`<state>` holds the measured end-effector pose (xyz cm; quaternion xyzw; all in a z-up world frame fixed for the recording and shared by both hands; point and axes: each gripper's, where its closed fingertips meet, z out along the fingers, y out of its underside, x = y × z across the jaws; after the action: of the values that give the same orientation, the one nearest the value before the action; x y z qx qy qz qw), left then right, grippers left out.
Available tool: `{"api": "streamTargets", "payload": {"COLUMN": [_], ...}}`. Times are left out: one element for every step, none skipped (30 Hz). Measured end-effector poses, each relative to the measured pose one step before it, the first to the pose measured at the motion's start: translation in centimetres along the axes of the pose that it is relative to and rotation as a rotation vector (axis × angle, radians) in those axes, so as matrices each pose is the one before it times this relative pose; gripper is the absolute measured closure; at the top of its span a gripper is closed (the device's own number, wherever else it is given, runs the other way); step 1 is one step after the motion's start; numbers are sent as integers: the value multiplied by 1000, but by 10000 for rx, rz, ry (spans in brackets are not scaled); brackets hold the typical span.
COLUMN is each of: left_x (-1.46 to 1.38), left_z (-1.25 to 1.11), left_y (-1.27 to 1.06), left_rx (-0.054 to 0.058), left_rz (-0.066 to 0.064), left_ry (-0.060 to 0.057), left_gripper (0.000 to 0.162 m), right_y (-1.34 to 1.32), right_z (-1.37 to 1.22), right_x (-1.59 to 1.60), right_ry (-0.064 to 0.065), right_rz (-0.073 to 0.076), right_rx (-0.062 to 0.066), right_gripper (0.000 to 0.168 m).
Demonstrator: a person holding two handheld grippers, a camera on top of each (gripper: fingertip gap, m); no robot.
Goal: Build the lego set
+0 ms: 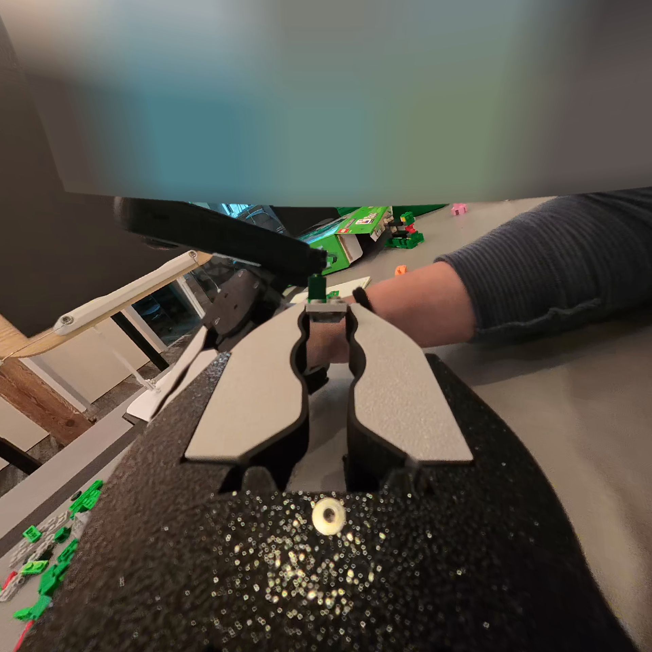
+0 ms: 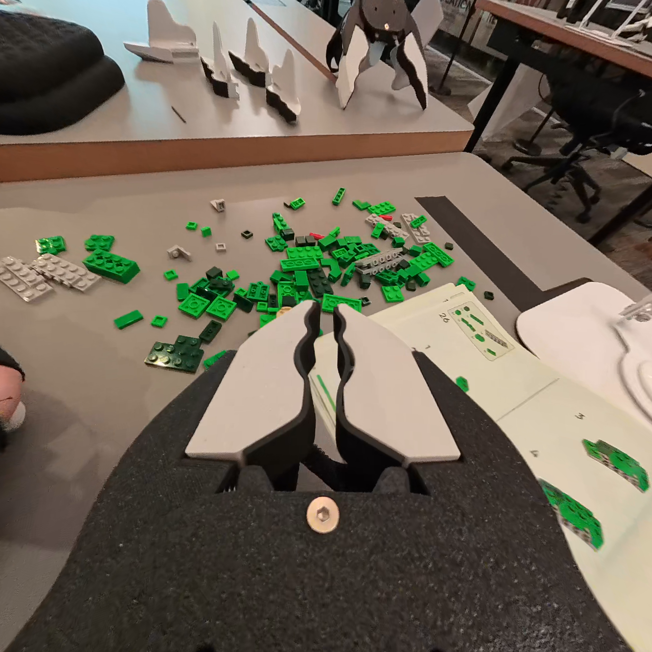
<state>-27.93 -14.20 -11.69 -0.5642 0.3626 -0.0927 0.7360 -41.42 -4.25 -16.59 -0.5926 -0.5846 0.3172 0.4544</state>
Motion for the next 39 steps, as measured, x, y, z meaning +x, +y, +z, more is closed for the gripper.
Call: {"api": "streamTargets", "payload": {"left_x": [-108,-129,-156,-136,-116,-101,-74,-46,-50,-44,-89,-131,-191,-233,-194,-144,-155,-173,-134,-114,-121,-112,-115,-109,-85,-53,-47,4,31,44,30,10,19,80,156,90,-10,-43,-24], "left_z": [-7,-33,-52,-66,-60,-40,-20,-14,-14,-28,-40,-51,-72,-77,-78,-56,-45,-53,-55,-51,-27,-27,-32,-46,-42,-28,-14,9,14,21,3,2,1,2,13,21,17,13,2], "left_y": [36,35,7,-17,-19,12,12,10,18,-9,-4,31,37,40,-10,-14,25,31,12,38,70,70,36,-11,-45,-27,-25,-12,-6,3,-8,0,-2,-32,-79,-43,24,50,27], "left_rx": [21,-5,5,14,14,5,1,0,1,5,-2,-23,-29,-6,28,35,12,-6,2,-10,-34,-33,-10,15,26,19,9,2,-7,-10,-6,-5,-5,15,37,35,5,-10,-4], "left_rz": [-96,-53,-16,-11,-13,-18,-20,-29,-29,-4,30,53,52,0,-57,-82,-66,-40,-12,1,-8,-21,-31,-27,-13,1,14,23,31,38,54,63,36,-17,-78,-80,-37,-2,12], "left_ry": [-30,-39,-75,-56,-47,-47,-22,-12,-17,-14,-34,-63,-89,-110,-75,-41,-47,-60,-47,-29,-28,-28,-36,-44,-35,-33,-27,-6,6,5,3,-11,0,70,127,92,3,-32,-13], "left_gripper": [144,143,143,143,143,144,144,144,144,144,144,144,144,144,144,144,144,144,144,144,144,144,144,144,144,144,144,144,144,144,144,144,144,144,144,144,144,144,144], "right_y": [168,279,254,132,36,-119,-217,-186,-119,-42,-53,-169,-301,-296,-296,-278,-218,-155,-136,-130,-263,-300,-227,-50,62,91,49,-7,-47,-61,-46,-38,4,21,1,-7,-23,-16,-18], "right_z": [155,142,99,28,-28,-101,-141,-111,-67,-39,-38,-107,-161,-139,-113,-74,-66,-80,-99,-128,-182,-172,-132,-62,14,45,23,-4,-27,-17,-2,22,8,21,9,-14,-19,-6,2], "right_x": [-170,-58,78,162,209,321,334,189,55,74,156,270,371,269,63,-97,-137,-37,69,56,31,27,76,104,43,-17,31,22,24,3,-53,-80,-31,-21,-48,-8,-1,-25,-35], "right_ry": [-89,-23,55,117,147,250,273,171,83,103,164,274,381,314,171,84,52,121,190,177,173,161,158,126,30,-50,-17,-19,-12,-9,-41,-50,-13,-5,-25,-6,0,-17,-21], "right_rz": [45,0,-50,-80,-82,-67,-82,-72,-24,4,-14,-67,-106,-85,-32,44,31,-61,-147,-168,-197,-193,-147,-90,7,60,69,55,31,13,0,-14,-21,-18,-17,-5,5,-1,-17], "right_rx": [-29,-103,-95,-21,46,152,231,191,121,91,116,223,317,282,253,244,230,214,190,158,254,273,174,38,-35,-47,-21,15,45,53,43,30,-3,-15,-1,12,18,11,15], "right_gripper": [162,162,162,162,162,162,162,162,162,162,162,162,162,164,164,165,165,166,167,168,168,168,168,168,168,168,168,168,168,168,168,168,168,168,168,168,168,168,168]}}
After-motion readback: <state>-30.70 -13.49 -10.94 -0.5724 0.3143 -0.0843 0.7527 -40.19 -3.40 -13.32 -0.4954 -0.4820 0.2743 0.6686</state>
